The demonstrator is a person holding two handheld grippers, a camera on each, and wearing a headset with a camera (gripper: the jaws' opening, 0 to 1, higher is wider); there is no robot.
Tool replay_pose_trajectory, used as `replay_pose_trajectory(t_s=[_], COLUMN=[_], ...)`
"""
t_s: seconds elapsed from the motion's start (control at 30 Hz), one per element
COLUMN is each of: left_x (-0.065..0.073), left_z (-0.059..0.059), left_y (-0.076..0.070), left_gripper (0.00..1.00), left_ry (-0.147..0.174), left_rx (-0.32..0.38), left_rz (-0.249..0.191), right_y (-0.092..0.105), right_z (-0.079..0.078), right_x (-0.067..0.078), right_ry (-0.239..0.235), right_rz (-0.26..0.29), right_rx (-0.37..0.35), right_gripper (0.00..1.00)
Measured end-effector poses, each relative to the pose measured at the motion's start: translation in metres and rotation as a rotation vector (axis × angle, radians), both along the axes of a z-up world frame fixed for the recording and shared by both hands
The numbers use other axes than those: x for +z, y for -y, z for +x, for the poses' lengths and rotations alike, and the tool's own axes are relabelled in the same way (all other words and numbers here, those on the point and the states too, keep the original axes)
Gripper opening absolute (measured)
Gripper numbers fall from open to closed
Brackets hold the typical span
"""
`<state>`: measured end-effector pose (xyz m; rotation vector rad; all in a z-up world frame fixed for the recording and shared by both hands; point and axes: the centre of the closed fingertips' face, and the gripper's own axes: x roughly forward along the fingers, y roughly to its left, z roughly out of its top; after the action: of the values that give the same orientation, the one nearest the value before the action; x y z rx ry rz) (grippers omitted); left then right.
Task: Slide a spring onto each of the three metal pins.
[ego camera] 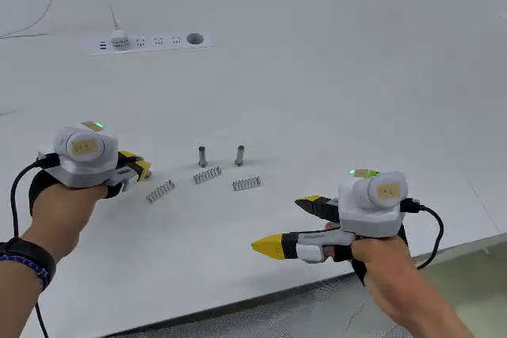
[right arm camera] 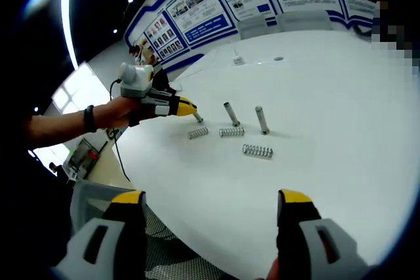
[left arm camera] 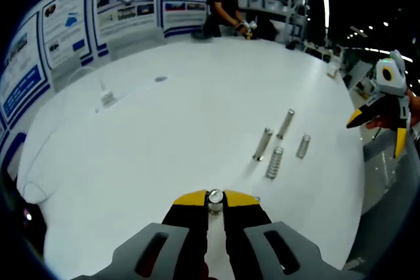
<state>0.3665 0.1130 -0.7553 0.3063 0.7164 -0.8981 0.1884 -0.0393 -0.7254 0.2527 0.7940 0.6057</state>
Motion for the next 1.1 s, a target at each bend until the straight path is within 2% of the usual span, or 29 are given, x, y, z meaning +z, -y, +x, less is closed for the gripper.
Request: replay_pose_trajectory(t_s=[0.47, 0.7, 0.73, 0.77, 1.0, 1.1], left_x=[-0.004, -0.009, -0.007, -0.008, -0.007, -0.009], left_z=[0.001, -0.002, -0.001, -0.002, -0.003, -0.004], left_y=[0.019, 0.020, 0.021, 0.020, 0.020, 0.020], left_gripper=[0.08, 0.08, 0.08, 0.08, 0.09, 0.13], left_ry=[-0.011, -0.015, -0.005, -0.014, -0.012, -0.025], left_rx=[-0.025, -0.037, -0.037, -0.030, -0.036, -0.031], left_rz=[-0.013, 0.006, -0.006, -0.004, 0.006, 0.013], right_y=[0.007, 0.007, 0.007, 0.007, 0.005, 0.005], right_z=[-0.004, -0.004, -0.003, -0.003, -0.004, -0.004], right_x=[-0.004, -0.005, -0.005, -0.005, -0.006, -0.005], right_ry=[-0.012, -0.013, -0.013, -0.013, -0.015, -0.012], right_rz=[0.001, 0.004, 0.005, 0.008, 0.007, 0.010], right_rx=[-0.017, -0.021, -0.022, -0.022, -0.017, -0.019], right_gripper=[0.83, 0.83, 0.83, 0.83, 0.83, 0.83])
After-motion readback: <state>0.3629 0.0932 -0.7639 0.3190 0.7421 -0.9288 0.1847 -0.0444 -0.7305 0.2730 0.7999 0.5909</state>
